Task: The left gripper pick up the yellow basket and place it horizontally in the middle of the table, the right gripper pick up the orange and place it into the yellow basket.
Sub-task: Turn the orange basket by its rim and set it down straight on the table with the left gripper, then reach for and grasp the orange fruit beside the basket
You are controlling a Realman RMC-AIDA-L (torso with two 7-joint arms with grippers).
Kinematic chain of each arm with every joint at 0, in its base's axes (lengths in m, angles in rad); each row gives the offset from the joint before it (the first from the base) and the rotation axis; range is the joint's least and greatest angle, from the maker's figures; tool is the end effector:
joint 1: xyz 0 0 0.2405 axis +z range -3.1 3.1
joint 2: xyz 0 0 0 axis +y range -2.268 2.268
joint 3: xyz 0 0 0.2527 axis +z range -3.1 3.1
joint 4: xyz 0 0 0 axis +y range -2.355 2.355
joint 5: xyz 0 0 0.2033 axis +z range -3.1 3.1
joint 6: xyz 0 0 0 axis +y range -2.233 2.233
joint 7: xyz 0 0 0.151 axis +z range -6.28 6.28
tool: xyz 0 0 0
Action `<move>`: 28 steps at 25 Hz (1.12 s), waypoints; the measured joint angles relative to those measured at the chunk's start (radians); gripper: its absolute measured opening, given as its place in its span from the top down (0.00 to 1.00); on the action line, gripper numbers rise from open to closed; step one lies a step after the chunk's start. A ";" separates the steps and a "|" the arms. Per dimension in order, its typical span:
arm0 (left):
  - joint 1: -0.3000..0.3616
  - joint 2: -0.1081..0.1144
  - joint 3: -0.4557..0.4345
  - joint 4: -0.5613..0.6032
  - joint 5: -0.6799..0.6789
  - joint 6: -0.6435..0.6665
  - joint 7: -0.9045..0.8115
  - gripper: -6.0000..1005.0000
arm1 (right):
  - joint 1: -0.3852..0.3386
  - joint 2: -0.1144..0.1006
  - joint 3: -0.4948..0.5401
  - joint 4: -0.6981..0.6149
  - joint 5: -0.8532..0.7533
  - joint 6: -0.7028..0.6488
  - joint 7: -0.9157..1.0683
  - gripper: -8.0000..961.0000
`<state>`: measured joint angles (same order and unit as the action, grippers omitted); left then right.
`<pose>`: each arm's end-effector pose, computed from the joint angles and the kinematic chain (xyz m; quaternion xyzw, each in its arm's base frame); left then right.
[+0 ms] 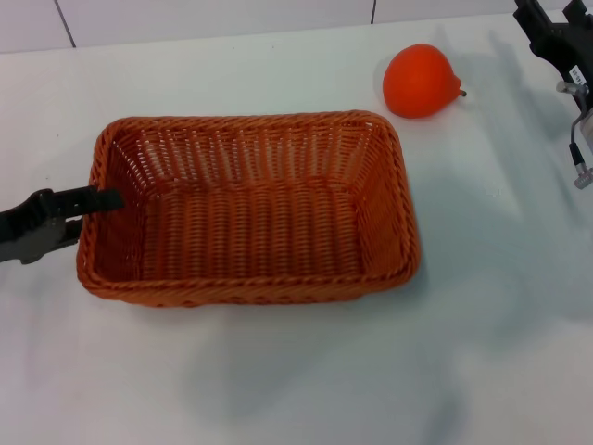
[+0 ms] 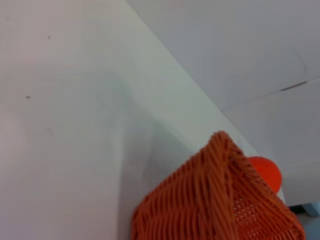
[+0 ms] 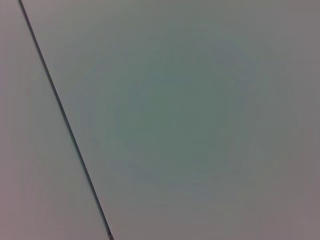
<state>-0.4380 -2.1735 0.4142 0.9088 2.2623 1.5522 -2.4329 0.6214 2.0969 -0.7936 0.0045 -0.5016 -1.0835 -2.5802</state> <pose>-0.3015 0.3047 0.0218 -0.6673 -0.6859 -0.2642 0.1205 0.3109 0.3795 0.0064 -0.3707 -0.6146 -0.5717 0.3976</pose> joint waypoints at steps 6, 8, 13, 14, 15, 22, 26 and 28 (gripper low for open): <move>0.027 0.005 0.028 0.008 -0.042 0.008 0.001 0.50 | 0.000 0.000 -0.009 0.000 -0.003 0.001 0.000 0.14; 0.035 0.006 0.030 0.013 -0.054 0.014 0.001 0.48 | 0.000 0.000 -0.010 0.000 -0.003 0.001 0.000 0.14; 0.045 0.006 0.031 0.016 -0.057 0.036 0.002 0.47 | 0.004 -0.004 -0.012 0.000 -0.003 0.012 0.000 0.13; 0.050 0.006 0.031 0.017 -0.064 0.043 0.005 0.47 | 0.006 -0.005 -0.013 0.000 -0.003 0.017 0.000 0.13; 0.050 0.006 0.031 0.017 -0.064 0.043 0.005 0.47 | 0.009 -0.006 -0.021 -0.006 -0.005 0.031 0.004 0.13; 0.056 0.027 -0.016 0.026 -0.112 0.032 0.207 0.47 | -0.001 -0.021 -0.144 -0.177 -0.154 0.199 0.236 0.11; 0.054 0.025 -0.107 -0.012 -0.222 0.009 0.423 0.47 | -0.004 -0.057 -0.179 -0.270 -0.355 0.247 0.474 0.10; 0.058 0.022 -0.146 -0.051 -0.291 0.008 0.518 0.47 | 0.000 -0.080 -0.191 -0.313 -0.472 0.260 0.594 0.09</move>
<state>-0.3802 -2.1511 0.2685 0.8574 1.9710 1.5603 -1.9146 0.6210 2.0166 -0.9846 -0.3082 -0.9737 -0.8235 -1.9858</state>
